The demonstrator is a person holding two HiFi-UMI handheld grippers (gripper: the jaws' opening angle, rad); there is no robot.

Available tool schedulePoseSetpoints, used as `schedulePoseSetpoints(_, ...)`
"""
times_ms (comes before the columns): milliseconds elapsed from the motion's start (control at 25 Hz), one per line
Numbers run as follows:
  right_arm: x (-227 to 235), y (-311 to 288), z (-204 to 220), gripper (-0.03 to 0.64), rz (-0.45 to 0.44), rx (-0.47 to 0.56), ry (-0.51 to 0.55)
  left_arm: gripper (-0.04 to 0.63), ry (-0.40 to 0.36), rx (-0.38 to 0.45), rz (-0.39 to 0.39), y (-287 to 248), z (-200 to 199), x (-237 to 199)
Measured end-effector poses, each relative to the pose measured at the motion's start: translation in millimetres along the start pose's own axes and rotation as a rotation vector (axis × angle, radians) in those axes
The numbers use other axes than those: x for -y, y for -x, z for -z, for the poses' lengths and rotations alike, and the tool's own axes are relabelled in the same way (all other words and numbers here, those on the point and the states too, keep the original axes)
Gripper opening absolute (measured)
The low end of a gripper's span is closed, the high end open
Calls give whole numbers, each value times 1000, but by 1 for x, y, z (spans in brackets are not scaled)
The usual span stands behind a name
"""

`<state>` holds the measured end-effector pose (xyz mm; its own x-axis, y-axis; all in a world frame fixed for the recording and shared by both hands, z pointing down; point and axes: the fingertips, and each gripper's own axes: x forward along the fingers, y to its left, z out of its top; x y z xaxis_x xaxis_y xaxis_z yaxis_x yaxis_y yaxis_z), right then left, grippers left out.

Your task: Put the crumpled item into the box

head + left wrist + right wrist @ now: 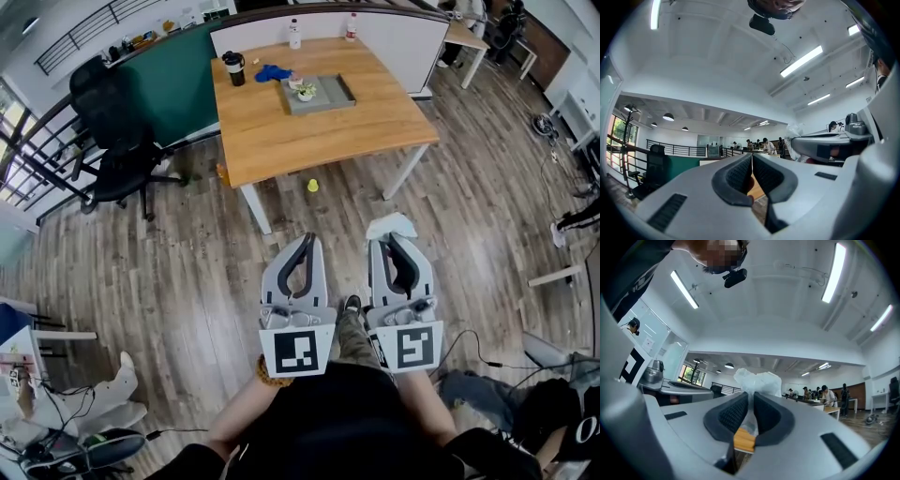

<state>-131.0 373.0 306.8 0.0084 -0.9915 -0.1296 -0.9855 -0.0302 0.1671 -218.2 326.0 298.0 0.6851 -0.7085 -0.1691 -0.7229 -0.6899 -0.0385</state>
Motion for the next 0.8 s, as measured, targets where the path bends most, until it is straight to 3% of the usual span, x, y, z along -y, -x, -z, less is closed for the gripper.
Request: schedulePoseSetpoints(800, 64, -45, 23, 46, -44, 35, -86, 25, -45, -23, -39, -76, 12, 23)
